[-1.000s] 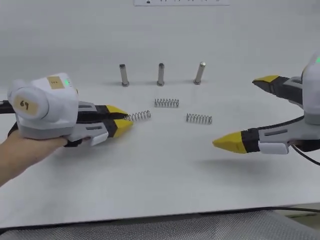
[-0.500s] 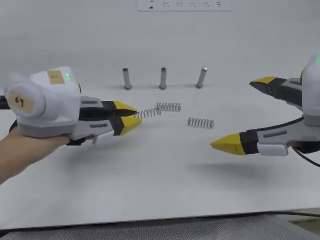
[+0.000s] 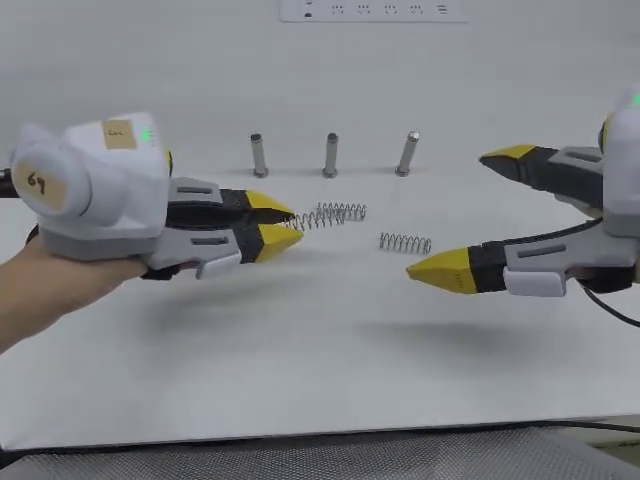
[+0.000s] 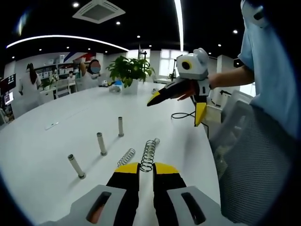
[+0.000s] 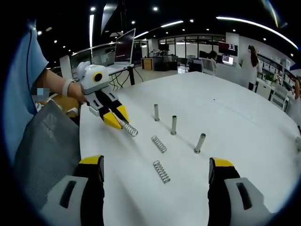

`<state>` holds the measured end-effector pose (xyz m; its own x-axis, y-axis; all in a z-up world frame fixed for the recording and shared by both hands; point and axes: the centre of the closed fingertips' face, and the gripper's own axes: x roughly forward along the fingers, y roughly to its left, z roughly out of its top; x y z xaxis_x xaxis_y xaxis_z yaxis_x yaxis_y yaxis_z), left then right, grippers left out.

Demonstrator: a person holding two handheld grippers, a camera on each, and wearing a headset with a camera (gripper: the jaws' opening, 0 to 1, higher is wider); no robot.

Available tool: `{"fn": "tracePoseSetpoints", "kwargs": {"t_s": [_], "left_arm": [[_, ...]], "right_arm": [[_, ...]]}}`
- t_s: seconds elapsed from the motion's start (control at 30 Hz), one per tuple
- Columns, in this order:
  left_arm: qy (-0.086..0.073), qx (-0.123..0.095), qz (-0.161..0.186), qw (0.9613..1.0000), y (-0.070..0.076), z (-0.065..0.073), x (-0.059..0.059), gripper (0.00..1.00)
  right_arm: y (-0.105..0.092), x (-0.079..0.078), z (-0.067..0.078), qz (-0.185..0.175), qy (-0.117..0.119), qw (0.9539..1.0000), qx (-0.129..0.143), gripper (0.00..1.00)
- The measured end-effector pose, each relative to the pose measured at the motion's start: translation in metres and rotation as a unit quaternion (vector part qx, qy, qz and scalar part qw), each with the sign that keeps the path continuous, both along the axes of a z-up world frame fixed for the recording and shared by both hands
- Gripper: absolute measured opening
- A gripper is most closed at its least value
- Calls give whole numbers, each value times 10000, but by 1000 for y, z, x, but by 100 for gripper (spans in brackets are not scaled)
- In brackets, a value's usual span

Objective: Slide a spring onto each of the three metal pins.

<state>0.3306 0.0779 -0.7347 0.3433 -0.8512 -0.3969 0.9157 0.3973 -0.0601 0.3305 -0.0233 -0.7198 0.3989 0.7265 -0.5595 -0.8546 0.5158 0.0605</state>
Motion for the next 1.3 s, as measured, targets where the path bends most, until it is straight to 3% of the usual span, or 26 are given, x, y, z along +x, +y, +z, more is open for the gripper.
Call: {"fn": "tracePoseSetpoints", "kwargs": {"t_s": [0.53, 1.3], "left_arm": [[24, -133, -338, 9993, -11, 8, -10, 3], [135, -173, -725, 9971, -22, 12, -24, 3]], "right_arm": [[21, -9, 5, 383, 123, 9991, 93, 78], [41, -29, -2, 1181, 330, 9924, -58, 38]]}}
